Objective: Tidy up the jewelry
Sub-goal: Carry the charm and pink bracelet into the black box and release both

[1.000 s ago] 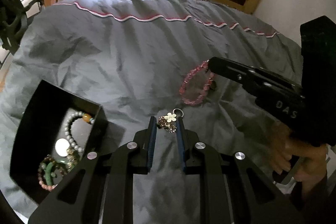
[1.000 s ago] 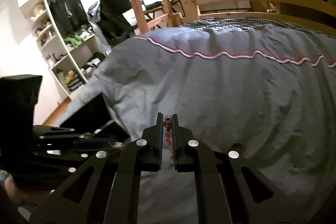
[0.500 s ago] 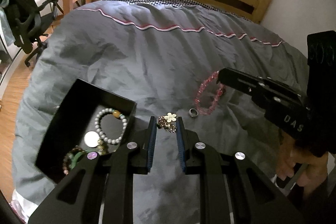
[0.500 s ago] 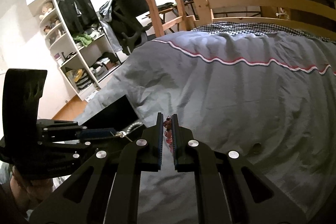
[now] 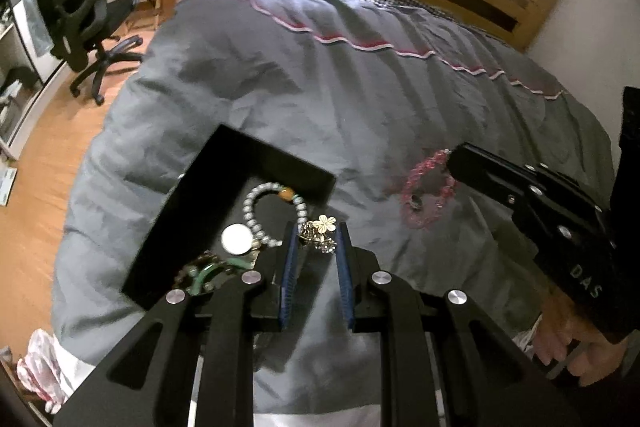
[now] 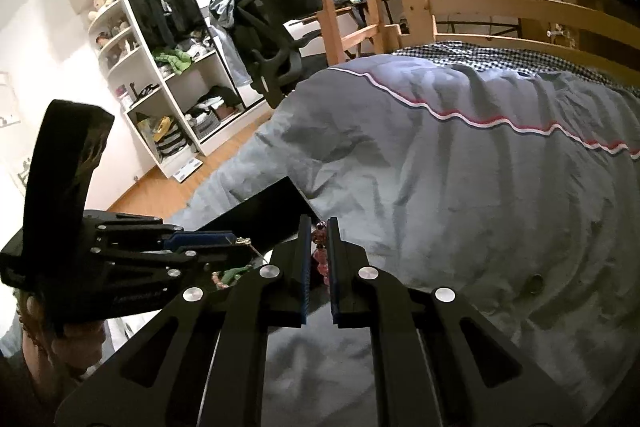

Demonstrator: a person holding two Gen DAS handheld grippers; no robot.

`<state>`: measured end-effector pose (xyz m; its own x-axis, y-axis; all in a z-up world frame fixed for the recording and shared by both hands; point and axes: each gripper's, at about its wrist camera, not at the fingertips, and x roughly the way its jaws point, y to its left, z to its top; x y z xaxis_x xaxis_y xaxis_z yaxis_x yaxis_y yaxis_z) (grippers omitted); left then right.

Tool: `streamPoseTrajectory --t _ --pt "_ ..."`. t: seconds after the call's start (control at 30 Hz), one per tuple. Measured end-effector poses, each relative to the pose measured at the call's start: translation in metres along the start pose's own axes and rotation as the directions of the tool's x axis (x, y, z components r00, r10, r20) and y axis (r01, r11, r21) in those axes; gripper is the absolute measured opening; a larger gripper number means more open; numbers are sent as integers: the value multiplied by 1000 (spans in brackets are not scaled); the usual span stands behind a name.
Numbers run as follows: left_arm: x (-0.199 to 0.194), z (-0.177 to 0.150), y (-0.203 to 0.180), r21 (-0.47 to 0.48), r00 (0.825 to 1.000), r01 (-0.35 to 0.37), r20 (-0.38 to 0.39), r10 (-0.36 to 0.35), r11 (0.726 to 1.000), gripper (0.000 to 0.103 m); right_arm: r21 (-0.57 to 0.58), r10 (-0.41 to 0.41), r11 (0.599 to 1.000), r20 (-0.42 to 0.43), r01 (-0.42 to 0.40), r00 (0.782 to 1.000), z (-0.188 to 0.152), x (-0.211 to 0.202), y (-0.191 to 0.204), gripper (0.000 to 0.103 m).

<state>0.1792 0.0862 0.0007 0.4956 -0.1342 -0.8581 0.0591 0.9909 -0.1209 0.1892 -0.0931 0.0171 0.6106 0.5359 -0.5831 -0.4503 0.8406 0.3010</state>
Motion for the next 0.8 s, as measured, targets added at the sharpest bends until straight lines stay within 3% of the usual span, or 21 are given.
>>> streamPoseTrajectory --t 0.4,0.53,0.8 --pt "-20 -2 49 -89 999 -42 -16 40 995 18 -63 15 998 -19 -16 1000 13 22 53 9" --pt "-16 -3 66 -122 999 -12 -38 7 992 18 -84 22 996 -36 -25 999 15 34 69 8" --pt "-13 -6 79 -155 998 -19 -68 9 988 18 -94 25 995 -98 -35 995 4 62 83 8"
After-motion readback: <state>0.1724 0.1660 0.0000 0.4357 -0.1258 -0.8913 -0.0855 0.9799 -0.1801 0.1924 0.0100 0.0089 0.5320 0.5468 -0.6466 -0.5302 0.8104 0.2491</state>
